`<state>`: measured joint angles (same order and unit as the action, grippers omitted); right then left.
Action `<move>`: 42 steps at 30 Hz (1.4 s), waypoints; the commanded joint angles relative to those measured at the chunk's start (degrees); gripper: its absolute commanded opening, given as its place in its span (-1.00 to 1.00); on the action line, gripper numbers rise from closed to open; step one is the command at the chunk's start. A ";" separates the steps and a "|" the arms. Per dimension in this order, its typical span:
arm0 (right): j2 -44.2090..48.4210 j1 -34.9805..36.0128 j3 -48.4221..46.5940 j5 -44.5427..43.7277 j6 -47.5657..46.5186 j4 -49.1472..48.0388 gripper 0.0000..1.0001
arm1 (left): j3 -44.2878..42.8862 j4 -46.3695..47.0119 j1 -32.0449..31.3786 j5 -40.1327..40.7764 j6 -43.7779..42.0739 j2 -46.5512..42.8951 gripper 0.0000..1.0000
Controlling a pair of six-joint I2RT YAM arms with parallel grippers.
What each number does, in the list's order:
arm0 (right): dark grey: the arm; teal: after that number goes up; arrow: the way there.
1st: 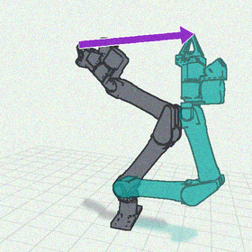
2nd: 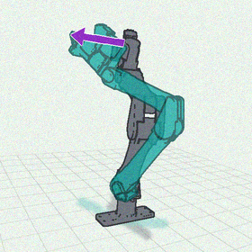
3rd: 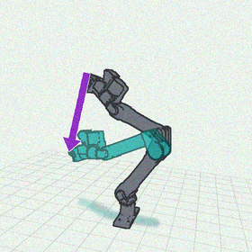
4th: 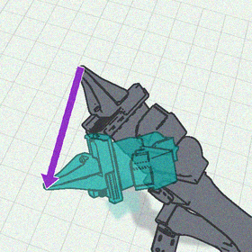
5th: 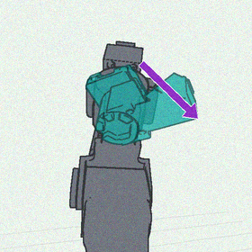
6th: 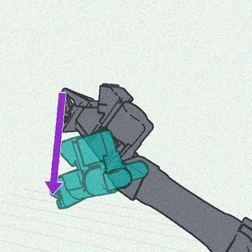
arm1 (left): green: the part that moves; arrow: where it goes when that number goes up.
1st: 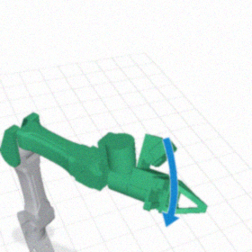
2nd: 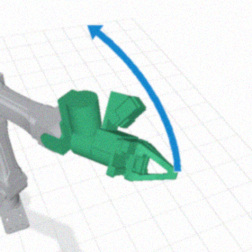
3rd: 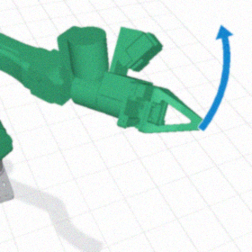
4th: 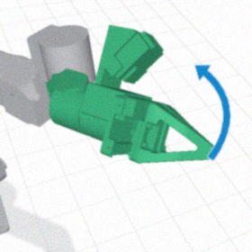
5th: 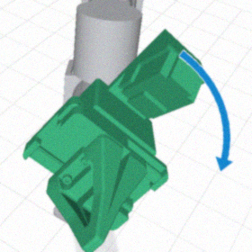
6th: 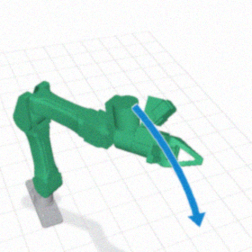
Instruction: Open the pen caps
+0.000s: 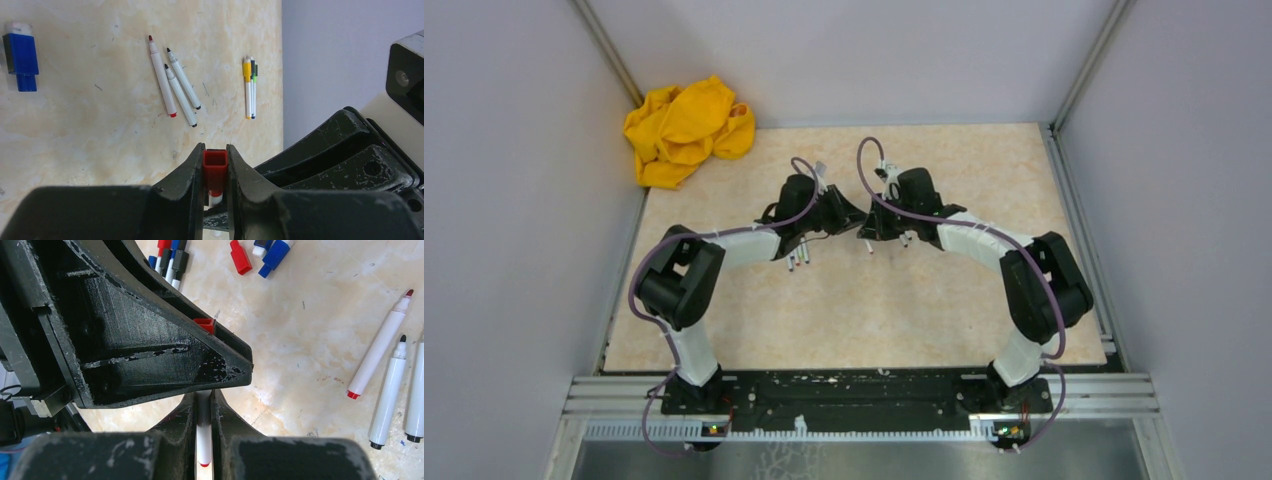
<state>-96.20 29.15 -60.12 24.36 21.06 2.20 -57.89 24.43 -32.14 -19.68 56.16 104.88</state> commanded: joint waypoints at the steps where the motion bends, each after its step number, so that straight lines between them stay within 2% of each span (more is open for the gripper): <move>1: -0.26 0.83 -2.36 -2.27 -1.25 0.80 -1.00 | 0.40 1.42 0.33 2.30 1.33 -1.62 -1.00; 5: 0.98 1.53 0.20 -4.25 -1.95 2.58 -1.00 | -0.63 0.23 3.50 6.04 1.85 -0.64 -1.00; 11: 3.72 1.79 4.82 -7.62 -1.76 2.31 -1.00 | -7.95 -5.27 9.82 8.70 -0.41 4.03 -1.00; 17: 4.26 1.79 4.67 -9.52 -1.31 1.97 -1.00 | -11.59 -12.76 9.54 15.75 -8.78 5.00 -1.00; 25: 1.65 1.79 -2.03 -18.37 -3.57 8.92 -1.00 | -14.75 -22.30 6.78 24.46 -16.80 6.42 -1.00; 32: -3.94 1.80 -6.59 -22.00 -4.07 10.63 -1.00 | -14.48 -24.21 6.66 28.16 -17.37 7.98 -0.50; 35: -6.56 1.79 -8.13 -22.45 -4.10 10.83 -1.00 | -14.64 -24.16 6.60 28.44 -17.49 8.63 -0.41; 42: -10.34 1.79 -10.87 -23.98 -4.10 11.16 -1.00 | -15.70 -24.18 6.66 28.16 -17.56 10.03 -0.34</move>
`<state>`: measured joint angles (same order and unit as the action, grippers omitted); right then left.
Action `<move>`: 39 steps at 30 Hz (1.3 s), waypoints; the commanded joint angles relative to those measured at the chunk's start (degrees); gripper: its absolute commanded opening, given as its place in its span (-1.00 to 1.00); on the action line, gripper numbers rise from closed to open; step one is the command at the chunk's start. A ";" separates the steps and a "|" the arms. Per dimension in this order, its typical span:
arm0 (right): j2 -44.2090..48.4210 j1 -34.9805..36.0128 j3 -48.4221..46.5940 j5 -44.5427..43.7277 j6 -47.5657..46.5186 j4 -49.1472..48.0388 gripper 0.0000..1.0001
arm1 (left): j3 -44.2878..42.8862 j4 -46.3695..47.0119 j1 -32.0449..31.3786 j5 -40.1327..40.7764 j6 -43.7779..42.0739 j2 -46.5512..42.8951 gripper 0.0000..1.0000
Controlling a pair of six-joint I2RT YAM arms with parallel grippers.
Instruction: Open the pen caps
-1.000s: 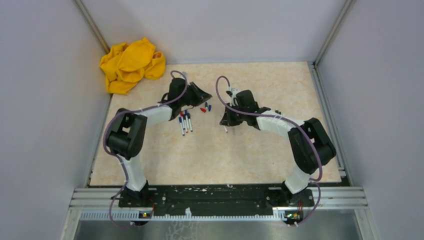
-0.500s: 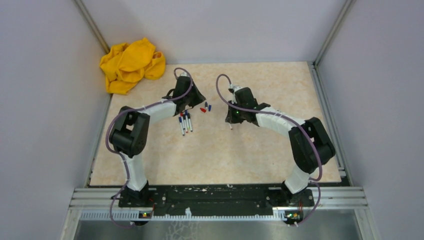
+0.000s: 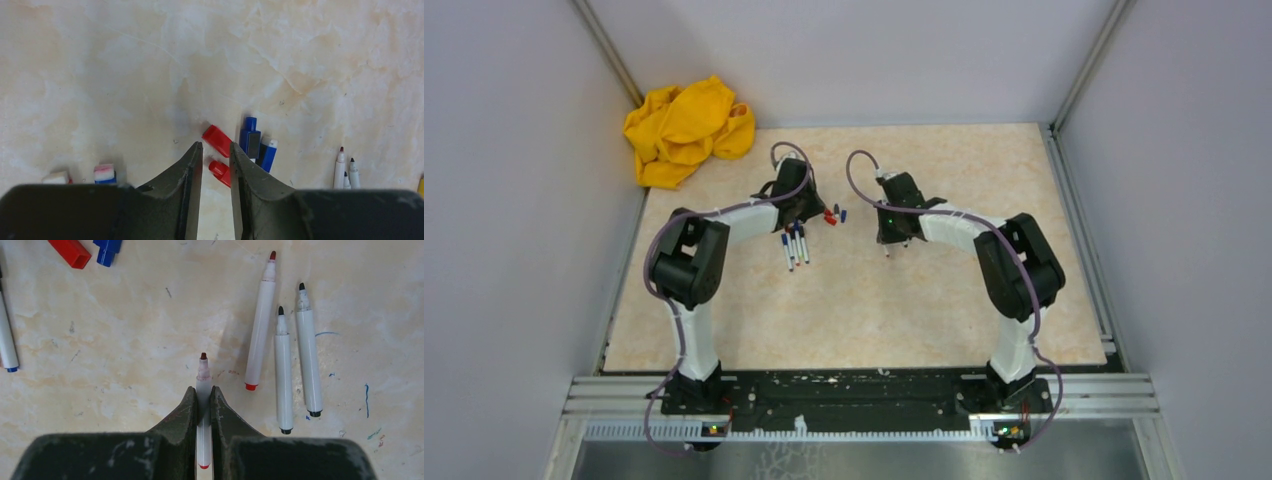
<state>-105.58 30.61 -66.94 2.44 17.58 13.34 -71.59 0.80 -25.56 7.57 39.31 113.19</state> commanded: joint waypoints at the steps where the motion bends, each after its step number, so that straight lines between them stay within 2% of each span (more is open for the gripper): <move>1: -1.55 0.33 -4.55 -2.16 -0.65 0.44 -1.00 | -2.13 -0.55 0.07 0.80 -0.73 2.06 -0.34; 15: -5.70 0.35 -7.99 -10.51 -2.69 2.82 -0.99 | -1.64 -0.47 0.03 1.89 -0.10 -0.27 -0.31; 28: -7.11 1.07 -9.53 -13.70 -3.82 3.61 -0.55 | 0.45 0.62 -0.52 1.75 0.80 -5.08 -0.27; 39: -4.15 2.50 -9.56 -14.17 -4.64 3.54 -0.53 | 1.31 0.70 -1.11 1.93 0.85 -6.94 -0.27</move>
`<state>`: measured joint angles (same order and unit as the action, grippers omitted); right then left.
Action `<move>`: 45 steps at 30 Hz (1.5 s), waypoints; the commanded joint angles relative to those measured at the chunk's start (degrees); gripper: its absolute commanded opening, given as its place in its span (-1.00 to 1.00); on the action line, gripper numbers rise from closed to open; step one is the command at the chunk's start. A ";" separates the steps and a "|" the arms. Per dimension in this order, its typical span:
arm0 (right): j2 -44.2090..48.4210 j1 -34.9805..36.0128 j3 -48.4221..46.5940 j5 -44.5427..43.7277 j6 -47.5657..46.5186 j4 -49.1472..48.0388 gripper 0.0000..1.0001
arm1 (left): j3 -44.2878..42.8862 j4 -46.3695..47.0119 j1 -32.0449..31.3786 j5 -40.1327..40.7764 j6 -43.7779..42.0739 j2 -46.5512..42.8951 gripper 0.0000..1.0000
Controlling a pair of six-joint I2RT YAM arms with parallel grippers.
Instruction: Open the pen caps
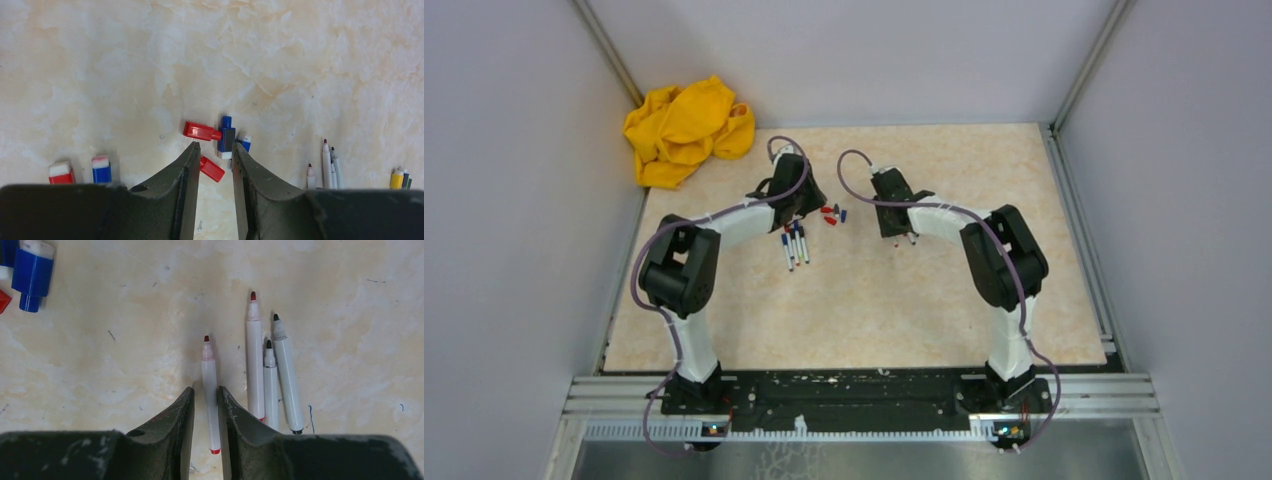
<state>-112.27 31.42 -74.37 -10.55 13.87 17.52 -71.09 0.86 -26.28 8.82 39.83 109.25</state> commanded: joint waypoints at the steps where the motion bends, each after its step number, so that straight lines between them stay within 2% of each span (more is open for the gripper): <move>1: 3.28 1.96 -2.02 -1.35 -0.90 -0.68 -0.53 | 0.85 0.63 -0.44 0.78 0.33 -3.26 -0.27; 10: 11.80 1.08 -0.35 -8.17 0.33 1.34 -0.42 | 1.04 1.15 -1.28 0.76 0.10 -5.56 -0.27; 19: 16.52 -10.51 7.03 -9.76 4.21 2.84 -0.37 | 1.22 2.27 -2.42 -0.35 0.11 -6.78 -0.27; 24: 16.06 -14.97 10.75 -9.26 4.85 2.56 -0.37 | 0.54 2.86 -3.43 -1.13 0.26 -5.90 -0.27; 45: 13.30 -21.10 14.96 -10.53 4.77 1.29 -0.37 | 0.61 3.68 -4.74 -2.06 0.43 -4.70 -0.28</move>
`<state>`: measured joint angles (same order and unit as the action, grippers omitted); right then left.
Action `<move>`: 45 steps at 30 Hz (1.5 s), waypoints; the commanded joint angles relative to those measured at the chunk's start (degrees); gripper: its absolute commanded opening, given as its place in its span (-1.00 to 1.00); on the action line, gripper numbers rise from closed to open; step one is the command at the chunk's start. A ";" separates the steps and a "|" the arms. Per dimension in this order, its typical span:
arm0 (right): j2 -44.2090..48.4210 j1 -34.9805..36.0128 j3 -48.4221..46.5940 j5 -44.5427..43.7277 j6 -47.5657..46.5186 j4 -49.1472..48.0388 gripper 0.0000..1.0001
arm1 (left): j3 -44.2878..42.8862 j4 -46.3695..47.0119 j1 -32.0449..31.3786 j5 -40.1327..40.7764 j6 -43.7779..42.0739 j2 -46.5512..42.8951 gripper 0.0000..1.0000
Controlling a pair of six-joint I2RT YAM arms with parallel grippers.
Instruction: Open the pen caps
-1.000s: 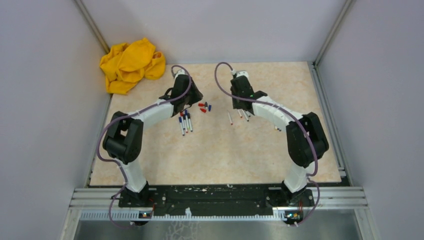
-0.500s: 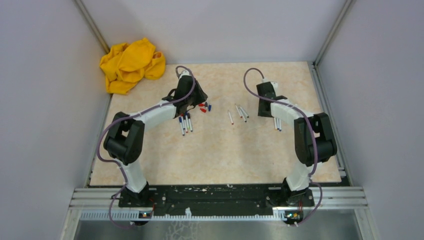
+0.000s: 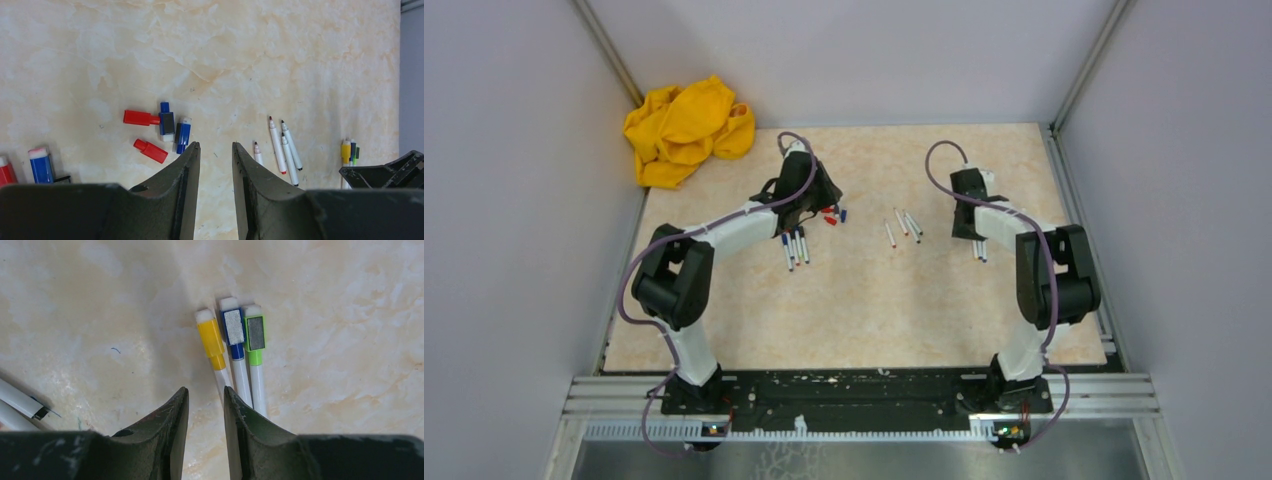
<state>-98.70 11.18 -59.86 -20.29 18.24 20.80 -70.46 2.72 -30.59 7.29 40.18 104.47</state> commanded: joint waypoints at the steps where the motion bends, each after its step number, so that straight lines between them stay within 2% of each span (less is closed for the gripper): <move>1: -0.23 -1.03 0.63 -0.61 0.39 -2.13 -0.37 | -0.03 1.81 -0.39 -0.46 0.02 0.09 -0.27; 19: -2.20 -2.57 1.49 2.61 0.28 -3.17 -0.40 | -0.45 1.77 -0.70 -0.43 0.24 0.18 -0.28; 23: -1.96 -2.50 2.46 3.59 0.63 -3.23 -0.56 | -0.61 1.54 -0.77 -0.35 0.09 0.07 -0.28; 29: -0.29 -2.56 4.56 4.71 0.81 -4.18 -0.96 | -0.51 1.15 -0.74 -0.55 -0.03 -0.27 -0.28; 32: 1.22 -2.42 4.75 6.65 0.00 -4.75 -1.00 | -0.58 1.15 -0.79 -1.43 -0.15 -0.11 -0.28; 37: 4.41 -0.98 4.17 14.03 -1.51 -6.10 -1.00 | -0.05 3.39 -0.79 -6.79 -0.59 0.96 -0.27; 45: 7.56 6.51 -0.22 27.76 -3.46 -6.77 -1.00 | 0.67 10.34 -0.74 -23.10 2.16 4.54 -0.25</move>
<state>-94.83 14.46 -56.21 -2.39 16.03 15.92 -70.30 8.49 -31.11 -6.15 40.71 106.65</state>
